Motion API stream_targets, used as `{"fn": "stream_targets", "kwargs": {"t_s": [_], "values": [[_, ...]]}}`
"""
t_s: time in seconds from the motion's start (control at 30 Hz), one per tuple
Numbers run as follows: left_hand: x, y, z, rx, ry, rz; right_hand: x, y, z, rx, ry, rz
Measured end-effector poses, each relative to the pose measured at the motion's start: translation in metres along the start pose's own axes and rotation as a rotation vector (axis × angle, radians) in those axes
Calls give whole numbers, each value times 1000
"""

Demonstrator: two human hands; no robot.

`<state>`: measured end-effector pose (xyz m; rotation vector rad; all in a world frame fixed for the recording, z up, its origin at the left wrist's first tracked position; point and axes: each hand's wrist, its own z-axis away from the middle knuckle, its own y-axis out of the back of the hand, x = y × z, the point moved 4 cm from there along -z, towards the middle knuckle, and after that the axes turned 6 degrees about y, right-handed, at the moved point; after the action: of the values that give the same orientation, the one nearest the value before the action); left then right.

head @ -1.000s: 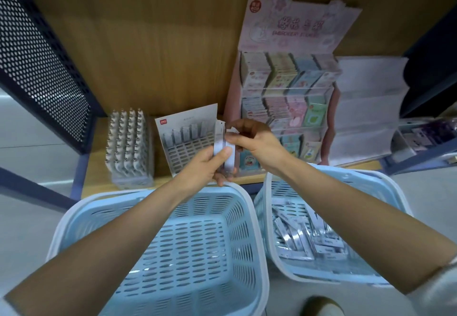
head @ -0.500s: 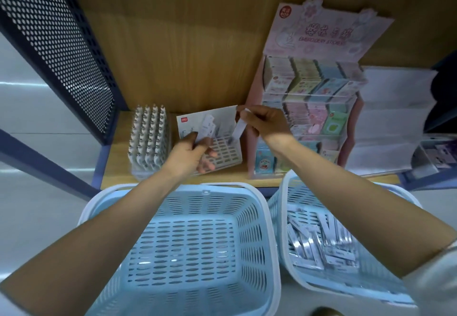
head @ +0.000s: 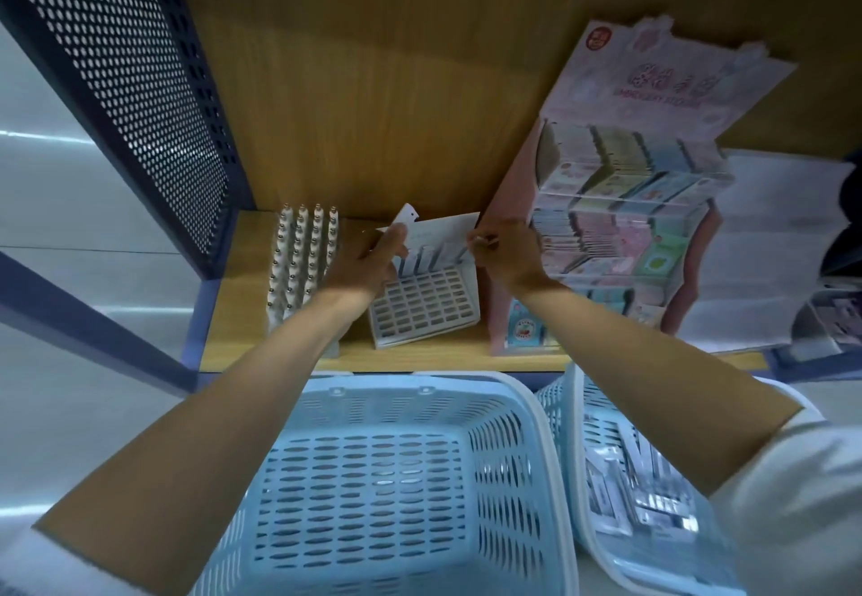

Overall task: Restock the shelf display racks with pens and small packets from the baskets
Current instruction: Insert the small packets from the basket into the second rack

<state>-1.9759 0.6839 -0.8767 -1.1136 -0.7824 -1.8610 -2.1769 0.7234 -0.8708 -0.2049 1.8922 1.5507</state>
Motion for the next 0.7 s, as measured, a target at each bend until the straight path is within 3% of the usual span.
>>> {"fn": "stream_targets", "kwargs": {"t_s": [0.5, 0.7], "values": [[-8, 13, -18, 36, -162, -70, 20, -40, -5, -32, 78, 200], [-7, 16, -19, 36, -151, -59, 23, -39, 0, -22, 81, 141]]}}
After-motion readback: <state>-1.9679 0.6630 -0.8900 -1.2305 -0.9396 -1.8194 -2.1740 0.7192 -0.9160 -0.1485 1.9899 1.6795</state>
